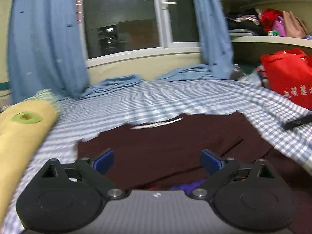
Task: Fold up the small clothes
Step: 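Grasp the other sleeve with the left gripper and fold it across the body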
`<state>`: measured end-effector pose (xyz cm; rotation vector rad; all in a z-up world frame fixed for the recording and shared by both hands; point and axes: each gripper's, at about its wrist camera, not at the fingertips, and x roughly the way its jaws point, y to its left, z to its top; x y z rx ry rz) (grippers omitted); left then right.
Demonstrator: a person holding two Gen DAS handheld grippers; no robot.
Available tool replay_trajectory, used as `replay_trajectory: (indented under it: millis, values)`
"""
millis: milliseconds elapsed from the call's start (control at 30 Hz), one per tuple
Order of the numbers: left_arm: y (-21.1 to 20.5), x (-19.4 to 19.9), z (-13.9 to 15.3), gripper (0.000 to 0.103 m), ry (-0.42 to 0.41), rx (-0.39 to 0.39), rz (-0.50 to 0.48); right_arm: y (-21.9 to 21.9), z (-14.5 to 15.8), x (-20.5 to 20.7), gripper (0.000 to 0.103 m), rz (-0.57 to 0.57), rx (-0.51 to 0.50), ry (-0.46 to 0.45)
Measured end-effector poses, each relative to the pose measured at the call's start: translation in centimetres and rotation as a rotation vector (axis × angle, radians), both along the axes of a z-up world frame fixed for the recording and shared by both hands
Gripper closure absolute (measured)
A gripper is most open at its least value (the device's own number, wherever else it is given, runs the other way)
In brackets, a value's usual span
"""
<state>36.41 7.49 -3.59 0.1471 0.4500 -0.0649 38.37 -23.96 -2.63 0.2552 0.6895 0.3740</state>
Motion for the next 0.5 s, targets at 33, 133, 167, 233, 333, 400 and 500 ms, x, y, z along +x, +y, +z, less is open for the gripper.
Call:
replay_trajectory:
  millis: [33, 133, 167, 233, 333, 400, 500]
  values:
    - [1.2, -1.6, 0.2, 0.006, -0.002, 0.001, 0.014, 1.3, -0.6, 2.4, 0.052, 0.001, -0.042, 0.013]
    - [4.2, -4.9, 0.6, 0.006, -0.012, 0.026, 0.082, 4.7, -2.2, 7.7, 0.056, 0.002, -0.127, 0.045]
    - [4.9, -5.8, 0.5, 0.006, -0.012, 0.042, 0.107, 6.0, -2.7, 9.3, 0.056, 0.003, -0.149, 0.044]
    - [6.5, -7.5, 0.5, 0.006, -0.012, 0.070, 0.153, 8.0, -3.9, 11.5, 0.056, 0.010, -0.172, 0.043]
    - [8.4, -9.6, 0.5, 0.005, -0.001, 0.079, 0.189, 10.2, -6.7, 14.2, 0.055, -0.011, -0.266, 0.103]
    - [9.2, -10.9, 0.1, 0.005, 0.006, 0.081, 0.195, 10.5, -8.7, 15.1, 0.054, -0.033, -0.330, 0.159]
    - [9.8, -12.4, -0.7, 0.005, 0.013, 0.111, 0.208, 10.1, -9.3, 15.1, 0.048, -0.060, -0.318, 0.162]
